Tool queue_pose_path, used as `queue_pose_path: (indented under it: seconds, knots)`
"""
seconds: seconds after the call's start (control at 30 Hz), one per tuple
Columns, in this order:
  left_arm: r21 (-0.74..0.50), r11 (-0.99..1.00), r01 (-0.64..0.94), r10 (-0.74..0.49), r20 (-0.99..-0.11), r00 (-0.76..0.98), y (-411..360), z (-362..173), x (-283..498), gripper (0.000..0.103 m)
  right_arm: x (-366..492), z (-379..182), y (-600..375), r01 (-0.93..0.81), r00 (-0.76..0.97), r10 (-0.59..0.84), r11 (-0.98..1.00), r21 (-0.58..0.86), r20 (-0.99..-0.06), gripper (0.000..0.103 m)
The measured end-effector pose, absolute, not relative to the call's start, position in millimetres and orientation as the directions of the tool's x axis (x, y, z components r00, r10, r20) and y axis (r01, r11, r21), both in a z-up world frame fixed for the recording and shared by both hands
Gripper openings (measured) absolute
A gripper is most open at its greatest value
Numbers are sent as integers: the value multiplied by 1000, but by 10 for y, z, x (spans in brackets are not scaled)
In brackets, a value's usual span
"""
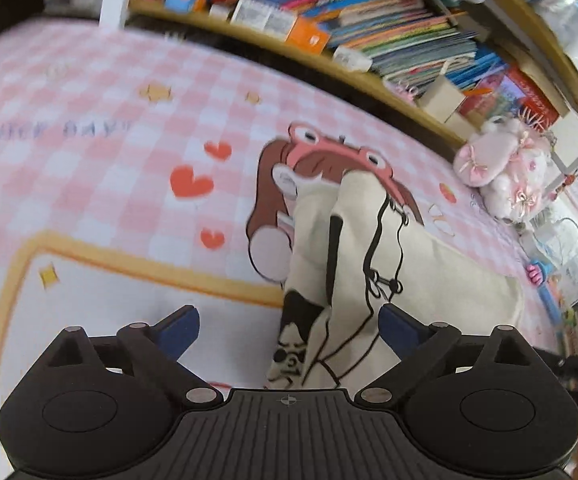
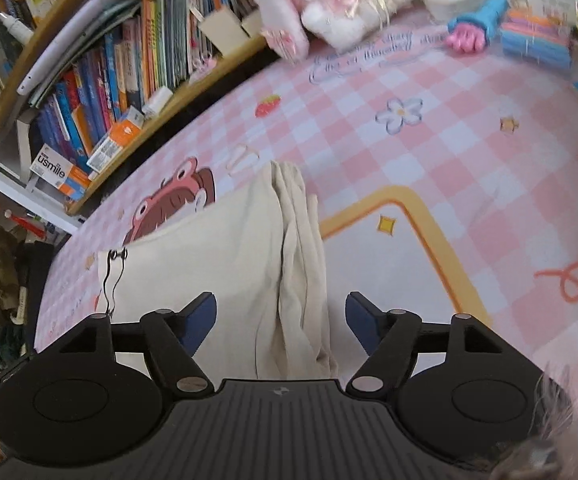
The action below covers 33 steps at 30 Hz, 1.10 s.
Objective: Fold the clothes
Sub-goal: 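Grasp the folded shirt end with both grippers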
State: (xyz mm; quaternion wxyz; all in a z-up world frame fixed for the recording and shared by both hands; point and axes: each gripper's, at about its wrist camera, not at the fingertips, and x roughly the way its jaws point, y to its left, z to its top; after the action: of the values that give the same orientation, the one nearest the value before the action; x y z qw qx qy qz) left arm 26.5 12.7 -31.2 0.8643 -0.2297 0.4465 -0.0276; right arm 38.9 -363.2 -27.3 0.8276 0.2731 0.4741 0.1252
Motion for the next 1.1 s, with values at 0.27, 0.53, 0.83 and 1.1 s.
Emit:
queue_pose_path:
  seconds: [0.27,0.53,0.83,1.1]
  knots:
    - [-453,885,-109,-308,-743,594,52,-354,343,84,416,-393,-3589,65,460,515,793,606,-723,60]
    - [-450,890,-69,-339,-757,558,-141,-265,321,28,415,-292,-3429,-99,490,471,866,490,-733,22]
    - [-447,895,13,-398,-784,477,-428,-196,29,28,274,-121,-3638,-223,492,435,900,374,-754,17]
    - [-463,885,-55,-386,-792,473,-429,-311,-9,48,222,-308,-4032,-66,421,507,844,532,-752,36]
